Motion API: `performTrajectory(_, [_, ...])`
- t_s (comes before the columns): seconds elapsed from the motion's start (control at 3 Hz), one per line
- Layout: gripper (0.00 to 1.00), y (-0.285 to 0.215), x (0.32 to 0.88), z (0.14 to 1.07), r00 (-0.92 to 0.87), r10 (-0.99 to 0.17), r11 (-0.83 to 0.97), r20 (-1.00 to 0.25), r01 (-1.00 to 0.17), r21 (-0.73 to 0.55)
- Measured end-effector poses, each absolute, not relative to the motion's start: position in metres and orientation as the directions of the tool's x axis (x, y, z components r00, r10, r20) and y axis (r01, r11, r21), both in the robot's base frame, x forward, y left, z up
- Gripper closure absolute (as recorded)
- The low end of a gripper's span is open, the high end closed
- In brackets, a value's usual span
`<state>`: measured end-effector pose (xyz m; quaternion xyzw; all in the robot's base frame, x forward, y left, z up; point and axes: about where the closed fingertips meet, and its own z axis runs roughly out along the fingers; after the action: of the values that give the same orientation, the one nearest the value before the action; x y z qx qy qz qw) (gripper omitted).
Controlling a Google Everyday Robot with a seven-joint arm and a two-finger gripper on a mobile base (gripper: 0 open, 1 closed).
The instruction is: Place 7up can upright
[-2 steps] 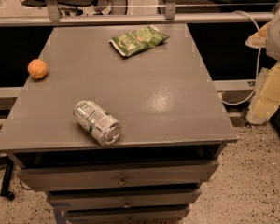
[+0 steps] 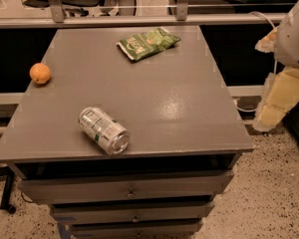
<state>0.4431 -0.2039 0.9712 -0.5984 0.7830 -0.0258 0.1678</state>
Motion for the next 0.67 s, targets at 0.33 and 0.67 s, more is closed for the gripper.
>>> performTrajectory(0.33, [0.00, -0.168, 0.455, 0.956, -0.253, -0.926, 0.315, -0.280, -0.927, -0.203])
performTrajectory(0.67, [0.00, -0.123, 0.470, 0.941, -0.311, -0.897, 0.368, -0.314, -0.919, -0.141])
